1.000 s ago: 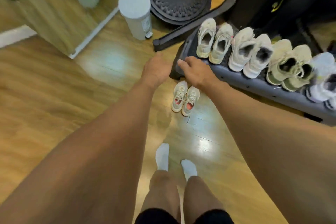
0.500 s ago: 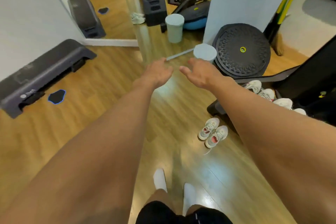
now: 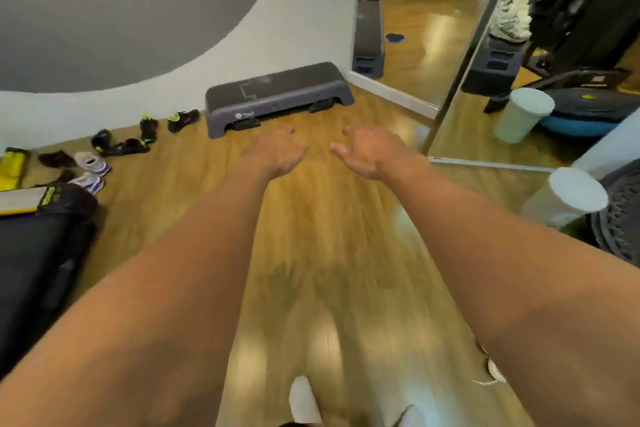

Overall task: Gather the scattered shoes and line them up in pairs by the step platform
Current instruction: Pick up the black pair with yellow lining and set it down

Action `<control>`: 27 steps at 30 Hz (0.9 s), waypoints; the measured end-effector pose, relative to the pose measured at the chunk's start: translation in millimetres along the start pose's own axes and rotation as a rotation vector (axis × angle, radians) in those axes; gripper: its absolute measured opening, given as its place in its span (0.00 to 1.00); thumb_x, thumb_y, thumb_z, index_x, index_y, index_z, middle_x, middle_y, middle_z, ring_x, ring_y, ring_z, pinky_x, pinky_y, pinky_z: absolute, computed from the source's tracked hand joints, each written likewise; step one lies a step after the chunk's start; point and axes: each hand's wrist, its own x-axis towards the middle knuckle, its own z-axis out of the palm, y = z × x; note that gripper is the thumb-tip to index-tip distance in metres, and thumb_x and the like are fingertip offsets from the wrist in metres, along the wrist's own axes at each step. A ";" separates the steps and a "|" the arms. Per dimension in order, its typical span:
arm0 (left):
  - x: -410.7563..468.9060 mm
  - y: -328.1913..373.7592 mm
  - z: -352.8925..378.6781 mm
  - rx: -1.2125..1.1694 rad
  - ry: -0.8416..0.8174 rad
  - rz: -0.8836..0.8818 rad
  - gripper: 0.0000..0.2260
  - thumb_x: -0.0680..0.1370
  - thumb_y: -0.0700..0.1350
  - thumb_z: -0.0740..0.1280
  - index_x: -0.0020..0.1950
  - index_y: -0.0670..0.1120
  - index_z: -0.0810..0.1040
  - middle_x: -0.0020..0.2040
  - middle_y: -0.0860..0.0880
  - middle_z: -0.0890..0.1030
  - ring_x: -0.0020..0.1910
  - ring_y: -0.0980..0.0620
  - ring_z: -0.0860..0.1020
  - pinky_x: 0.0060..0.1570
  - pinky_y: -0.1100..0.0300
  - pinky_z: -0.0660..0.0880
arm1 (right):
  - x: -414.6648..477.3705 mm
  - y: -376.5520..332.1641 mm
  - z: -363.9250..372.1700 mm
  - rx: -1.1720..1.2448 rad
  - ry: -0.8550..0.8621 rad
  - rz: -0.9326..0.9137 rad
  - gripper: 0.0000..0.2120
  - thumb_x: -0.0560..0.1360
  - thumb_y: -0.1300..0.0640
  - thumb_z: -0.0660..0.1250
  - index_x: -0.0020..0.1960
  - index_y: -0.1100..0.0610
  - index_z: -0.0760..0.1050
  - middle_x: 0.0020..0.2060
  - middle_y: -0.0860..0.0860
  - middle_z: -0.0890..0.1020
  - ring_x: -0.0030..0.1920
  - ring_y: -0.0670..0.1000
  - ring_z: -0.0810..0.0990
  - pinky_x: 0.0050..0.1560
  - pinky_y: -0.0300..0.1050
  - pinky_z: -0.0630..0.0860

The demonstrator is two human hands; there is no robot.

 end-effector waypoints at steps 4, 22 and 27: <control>-2.6 -105.8 -37.2 -0.020 0.092 -0.142 0.24 0.80 0.55 0.57 0.76 0.49 0.64 0.75 0.45 0.66 0.72 0.43 0.65 0.69 0.49 0.65 | 44.6 -100.9 24.3 -0.021 -0.024 -0.127 0.27 0.79 0.40 0.56 0.70 0.56 0.69 0.68 0.56 0.73 0.67 0.58 0.70 0.62 0.51 0.68; 75.9 -332.9 -131.9 -0.029 0.167 -0.612 0.25 0.79 0.56 0.59 0.75 0.51 0.65 0.73 0.42 0.67 0.70 0.38 0.66 0.67 0.43 0.66 | 277.7 -323.8 78.5 -0.145 -0.206 -0.535 0.27 0.79 0.39 0.53 0.72 0.53 0.67 0.69 0.56 0.71 0.68 0.60 0.68 0.60 0.57 0.69; 140.0 -361.5 -158.7 -0.026 0.204 -0.585 0.25 0.78 0.55 0.59 0.74 0.49 0.65 0.72 0.41 0.69 0.70 0.40 0.66 0.68 0.44 0.65 | 354.6 -357.9 78.2 -0.100 -0.219 -0.575 0.28 0.79 0.38 0.54 0.73 0.52 0.64 0.70 0.57 0.69 0.69 0.60 0.67 0.63 0.58 0.67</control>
